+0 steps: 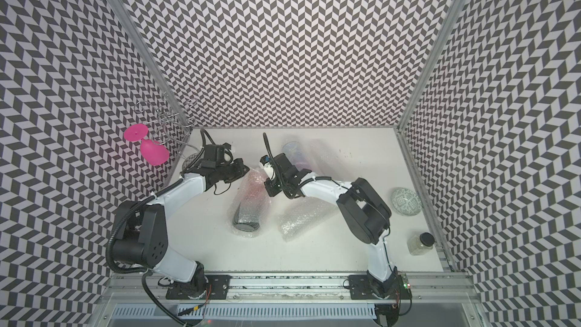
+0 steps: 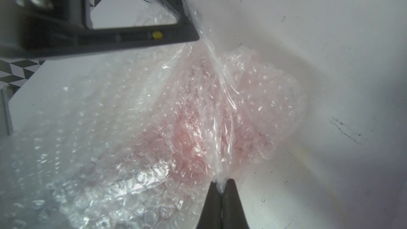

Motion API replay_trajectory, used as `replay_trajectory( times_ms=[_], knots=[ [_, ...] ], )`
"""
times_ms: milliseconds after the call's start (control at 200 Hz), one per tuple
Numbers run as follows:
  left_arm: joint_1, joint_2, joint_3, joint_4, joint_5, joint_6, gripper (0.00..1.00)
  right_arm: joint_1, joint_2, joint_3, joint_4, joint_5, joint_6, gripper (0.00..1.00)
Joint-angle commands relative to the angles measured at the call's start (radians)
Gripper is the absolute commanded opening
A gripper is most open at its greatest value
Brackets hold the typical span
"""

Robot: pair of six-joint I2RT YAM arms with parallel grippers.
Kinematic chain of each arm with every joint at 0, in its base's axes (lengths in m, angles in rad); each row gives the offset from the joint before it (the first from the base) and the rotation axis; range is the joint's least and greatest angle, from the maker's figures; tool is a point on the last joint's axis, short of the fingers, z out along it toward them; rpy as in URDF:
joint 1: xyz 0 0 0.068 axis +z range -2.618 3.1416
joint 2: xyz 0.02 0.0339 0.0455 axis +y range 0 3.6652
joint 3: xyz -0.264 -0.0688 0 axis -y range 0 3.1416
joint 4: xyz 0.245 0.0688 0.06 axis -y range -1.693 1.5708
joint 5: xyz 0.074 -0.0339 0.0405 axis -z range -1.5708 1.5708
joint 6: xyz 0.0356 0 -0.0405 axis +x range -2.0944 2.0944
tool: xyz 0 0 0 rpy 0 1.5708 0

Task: Unwrap the vase from the bubble wrap
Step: Unwrap the bubble wrap at the center of the board.

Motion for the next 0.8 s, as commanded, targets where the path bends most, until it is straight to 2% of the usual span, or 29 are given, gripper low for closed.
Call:
replay_trajectory(
  times_ms=[0,345,546,611,741,791],
  knots=[
    [0.051,-0.05,0.005,0.089,-0.12,-0.008,0.0,0.003,-0.036,-0.04,-0.177,0.072,-0.024,0.0],
    [0.08,-0.069,-0.001,0.05,-0.141,0.006,0.0,-0.004,-0.053,-0.056,-0.22,0.162,-0.023,0.0],
    [0.072,-0.079,0.015,0.005,-0.143,0.043,0.0,-0.009,-0.117,-0.087,-0.13,0.077,0.0,0.0],
    [0.071,-0.098,0.006,-0.01,-0.141,0.053,0.0,-0.014,-0.121,-0.068,-0.138,0.063,0.013,0.07],
    [0.077,-0.129,-0.018,-0.049,-0.156,0.08,0.0,-0.028,-0.138,-0.03,-0.171,0.08,0.024,0.3],
    [0.085,-0.138,-0.021,-0.063,-0.165,0.091,0.0,-0.03,-0.138,-0.005,-0.196,0.101,0.024,0.35]
  ],
)
